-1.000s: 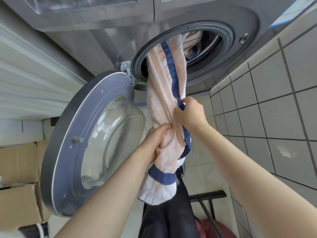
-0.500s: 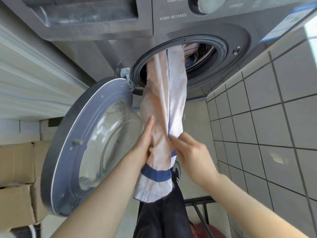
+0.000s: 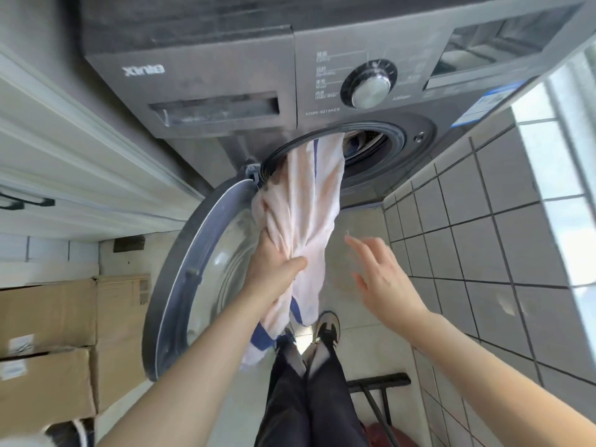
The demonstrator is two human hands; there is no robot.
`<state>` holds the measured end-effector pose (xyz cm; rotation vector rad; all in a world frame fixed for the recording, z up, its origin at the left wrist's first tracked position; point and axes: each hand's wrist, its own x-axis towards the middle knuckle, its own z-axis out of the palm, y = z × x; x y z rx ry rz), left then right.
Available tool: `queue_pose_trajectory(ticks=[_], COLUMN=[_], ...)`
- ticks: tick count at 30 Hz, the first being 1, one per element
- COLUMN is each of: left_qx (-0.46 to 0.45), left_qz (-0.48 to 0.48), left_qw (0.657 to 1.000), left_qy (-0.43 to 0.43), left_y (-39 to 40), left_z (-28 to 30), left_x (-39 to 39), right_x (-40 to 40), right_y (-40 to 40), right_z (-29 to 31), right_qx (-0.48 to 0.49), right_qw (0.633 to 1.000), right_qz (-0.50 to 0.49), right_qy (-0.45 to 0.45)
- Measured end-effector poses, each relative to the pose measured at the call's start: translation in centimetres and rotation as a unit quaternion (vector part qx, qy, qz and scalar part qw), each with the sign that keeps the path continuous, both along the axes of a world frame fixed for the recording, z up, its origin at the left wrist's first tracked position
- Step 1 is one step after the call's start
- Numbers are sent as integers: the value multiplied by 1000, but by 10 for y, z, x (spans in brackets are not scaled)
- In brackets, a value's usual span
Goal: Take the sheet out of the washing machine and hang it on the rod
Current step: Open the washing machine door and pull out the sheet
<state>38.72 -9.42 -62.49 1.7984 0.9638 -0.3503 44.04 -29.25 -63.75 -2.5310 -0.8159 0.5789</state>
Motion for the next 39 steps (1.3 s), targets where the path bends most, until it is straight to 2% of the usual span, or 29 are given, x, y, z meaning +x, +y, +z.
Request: queue_pose_trajectory(ticks=[4,7,11,14,19,23,27,31,37,39], left_qx=[131,237,249,314,321,308,297,251,291,301], left_qz=[-141,-221,-259,-315,-273,-235,-219,-165,-131,-107], left_qw=[981,946,931,893,899,893,885,892,873,869], left_qy=[-3,-25,-57,-66,-121,-230,-284,-337,-370,-379], left_y=[1,8,22,29,41,40,40,49,68,73], left_z=[47,74,97,120,156,184,210,233,257,263], left_x=[-17,-36,-67,-82,-104,-121,-127,-130,-128,-127], right_x=[21,32,35,26,5,5,4,0,-9,-14], right_y=[9,25,58,85,111,118,119,124,139,141], right_z=[30,55,79,93,113,120,116,117,130,137], right_qx=[-57,-79,-73,-39,0,-48,-81,-112,-166,-212], right_qw=[994,979,935,907,923,910,910,908,896,889], right_qz=[69,156,301,375,380,412,406,402,405,394], right_qy=[-67,-105,-175,-189,-53,22,26,49,76,98])
